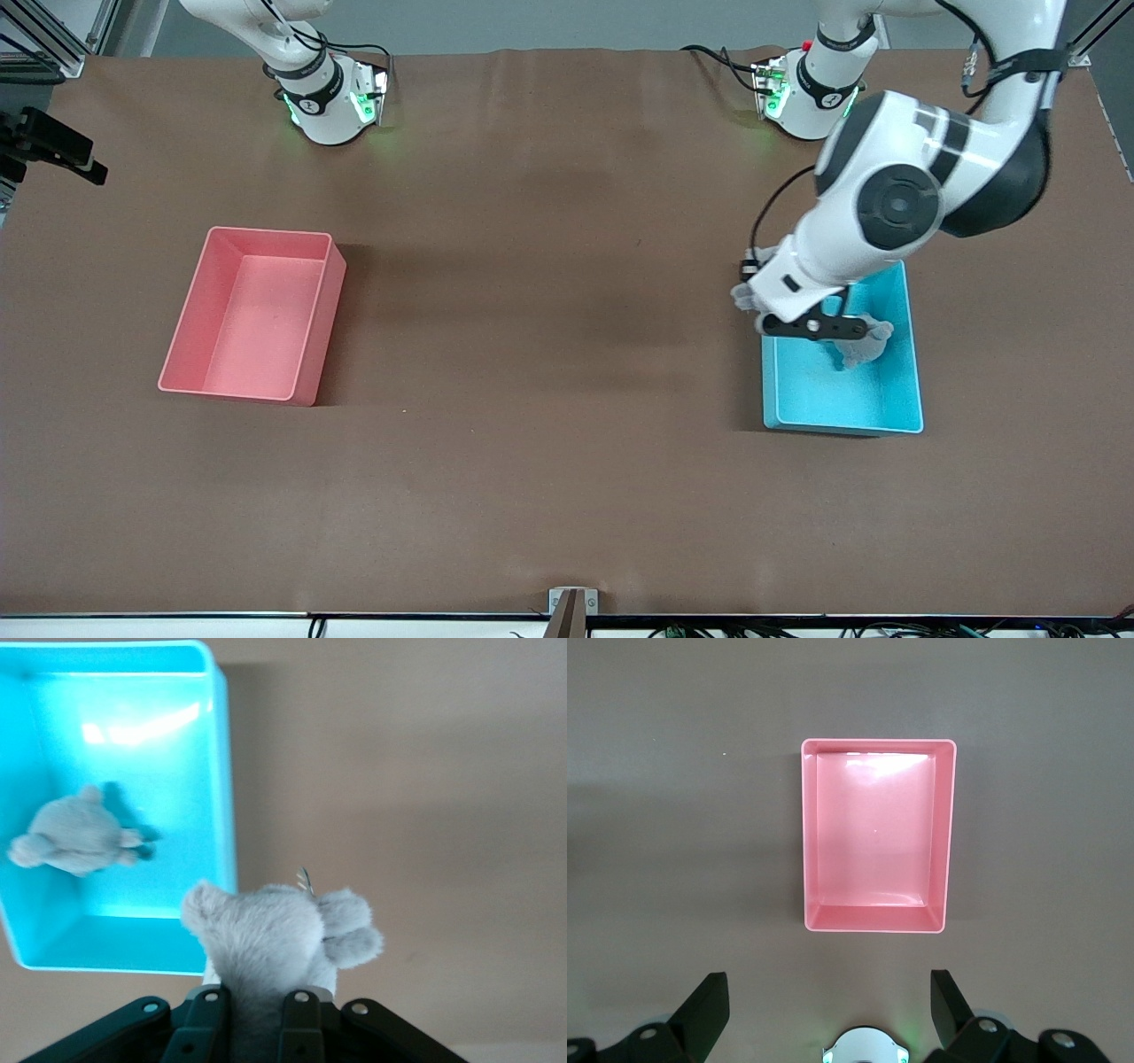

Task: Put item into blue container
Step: 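Carry the plush over the blue box and lower it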

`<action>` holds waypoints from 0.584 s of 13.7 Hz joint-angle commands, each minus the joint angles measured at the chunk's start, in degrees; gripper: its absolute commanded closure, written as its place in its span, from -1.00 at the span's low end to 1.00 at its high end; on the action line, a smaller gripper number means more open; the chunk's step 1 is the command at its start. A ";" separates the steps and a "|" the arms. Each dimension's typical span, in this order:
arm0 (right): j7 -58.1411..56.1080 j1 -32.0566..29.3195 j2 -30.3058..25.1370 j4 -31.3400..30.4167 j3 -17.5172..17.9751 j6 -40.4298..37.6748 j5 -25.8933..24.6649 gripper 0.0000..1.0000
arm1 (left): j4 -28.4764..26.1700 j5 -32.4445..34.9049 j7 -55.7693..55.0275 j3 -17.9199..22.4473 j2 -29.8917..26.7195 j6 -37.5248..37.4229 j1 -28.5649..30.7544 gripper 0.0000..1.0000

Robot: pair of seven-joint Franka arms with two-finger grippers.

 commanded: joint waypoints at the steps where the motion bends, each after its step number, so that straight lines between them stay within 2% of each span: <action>1: -0.64 0.14 -1.45 -1.53 -0.19 0.08 -0.92 -1.00 | -6.09 0.59 9.36 -0.41 -2.80 4.37 5.27 0.69; 4: -4.24 -0.30 -1.36 -1.01 -0.54 0.43 -2.50 -1.00 | -11.45 0.86 18.68 -0.41 -2.62 11.66 10.28 0.69; 8: -4.34 -0.74 -1.19 -1.09 -0.63 0.17 -2.50 -1.00 | -14.28 4.63 19.41 -0.23 0.88 17.47 11.62 0.70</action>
